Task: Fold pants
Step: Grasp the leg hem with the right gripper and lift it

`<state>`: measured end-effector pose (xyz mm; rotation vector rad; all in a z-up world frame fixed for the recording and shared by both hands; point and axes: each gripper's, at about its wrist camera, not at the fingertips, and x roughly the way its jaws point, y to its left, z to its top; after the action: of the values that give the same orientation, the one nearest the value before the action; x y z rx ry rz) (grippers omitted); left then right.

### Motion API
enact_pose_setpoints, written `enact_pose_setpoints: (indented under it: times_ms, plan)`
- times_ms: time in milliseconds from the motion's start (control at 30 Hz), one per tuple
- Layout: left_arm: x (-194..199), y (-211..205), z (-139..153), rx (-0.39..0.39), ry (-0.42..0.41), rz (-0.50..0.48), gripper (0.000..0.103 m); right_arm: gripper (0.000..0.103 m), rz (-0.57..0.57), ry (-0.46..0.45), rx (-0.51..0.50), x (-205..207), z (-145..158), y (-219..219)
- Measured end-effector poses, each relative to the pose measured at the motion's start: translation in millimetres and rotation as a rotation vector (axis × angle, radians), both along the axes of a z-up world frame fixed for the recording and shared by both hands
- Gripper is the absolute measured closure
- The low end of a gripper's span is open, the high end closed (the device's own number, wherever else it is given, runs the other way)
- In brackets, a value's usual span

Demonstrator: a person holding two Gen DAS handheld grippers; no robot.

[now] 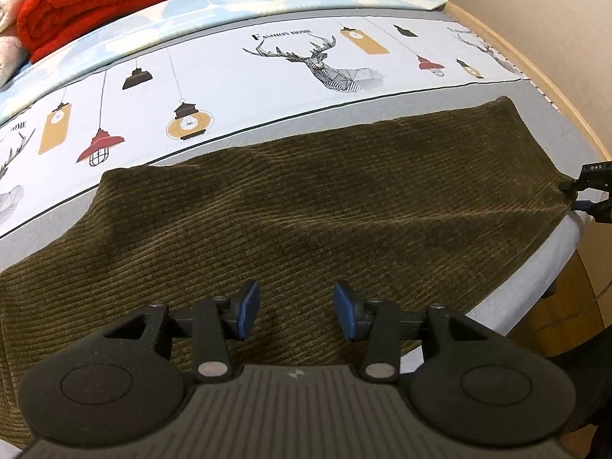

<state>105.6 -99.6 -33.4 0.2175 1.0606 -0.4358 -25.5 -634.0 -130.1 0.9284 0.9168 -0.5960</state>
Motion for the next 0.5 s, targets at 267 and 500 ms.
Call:
enact_pose_setpoints:
  times_ms: [267, 500]
  plan:
    - [-1.5, 0.2, 1.5, -0.004, -0.001, -0.003, 0.055, 0.056, -0.039, 0.007, 0.024, 1.6, -3.9, -0.1]
    - [-2.6, 0.5, 2.5, -0.005, -0.004, -0.004, 0.055, 0.062, -0.003, 0.037, -0.023, 11.4, -2.6, 7.3]
